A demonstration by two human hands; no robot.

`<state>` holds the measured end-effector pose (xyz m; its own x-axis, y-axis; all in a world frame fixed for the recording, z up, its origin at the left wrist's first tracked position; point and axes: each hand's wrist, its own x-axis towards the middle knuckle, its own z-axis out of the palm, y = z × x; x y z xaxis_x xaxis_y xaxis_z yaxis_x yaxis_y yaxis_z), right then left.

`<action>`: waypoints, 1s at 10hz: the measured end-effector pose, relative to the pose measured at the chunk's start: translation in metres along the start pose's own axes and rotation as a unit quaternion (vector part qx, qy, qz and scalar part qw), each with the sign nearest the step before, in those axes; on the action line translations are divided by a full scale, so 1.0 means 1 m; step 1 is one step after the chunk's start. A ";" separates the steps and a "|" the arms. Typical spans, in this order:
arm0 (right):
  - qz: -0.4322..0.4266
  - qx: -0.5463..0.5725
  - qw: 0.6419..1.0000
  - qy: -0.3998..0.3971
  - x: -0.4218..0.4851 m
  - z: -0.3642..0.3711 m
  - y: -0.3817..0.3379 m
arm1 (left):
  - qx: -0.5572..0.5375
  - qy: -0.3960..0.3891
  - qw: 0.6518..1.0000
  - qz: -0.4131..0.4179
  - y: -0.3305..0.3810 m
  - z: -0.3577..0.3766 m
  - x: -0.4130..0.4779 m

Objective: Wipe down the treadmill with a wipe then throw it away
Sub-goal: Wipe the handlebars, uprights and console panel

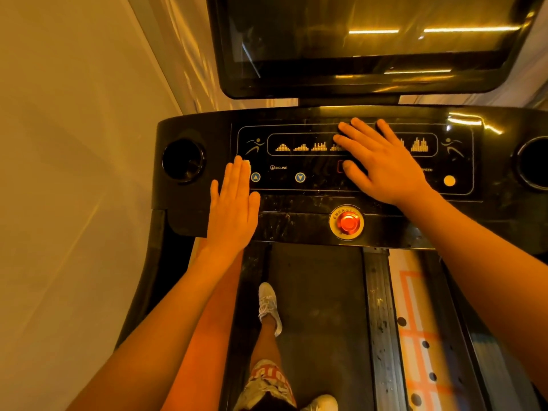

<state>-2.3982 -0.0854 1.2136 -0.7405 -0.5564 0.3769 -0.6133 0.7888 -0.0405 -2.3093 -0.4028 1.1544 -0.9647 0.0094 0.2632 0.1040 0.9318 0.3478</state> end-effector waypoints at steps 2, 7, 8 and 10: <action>-0.003 0.002 1.000 0.001 0.001 0.001 0.000 | -0.016 -0.017 0.999 -0.032 0.002 0.014 -0.051; -0.001 0.006 1.000 0.006 0.001 0.001 -0.001 | -0.037 -0.028 0.998 -0.034 -0.002 0.026 -0.083; 0.000 0.005 1.000 0.007 0.001 0.000 0.000 | -0.031 -0.024 0.999 -0.037 0.001 0.025 -0.077; 0.000 0.003 1.000 0.005 0.001 0.001 -0.001 | -0.056 -0.018 0.998 -0.026 0.013 0.011 -0.033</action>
<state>-2.3982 -0.0865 1.2134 -0.7383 -0.5531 0.3860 -0.6141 0.7879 -0.0456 -2.2784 -0.3871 1.1404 -0.9775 -0.0220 0.2098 0.0784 0.8855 0.4580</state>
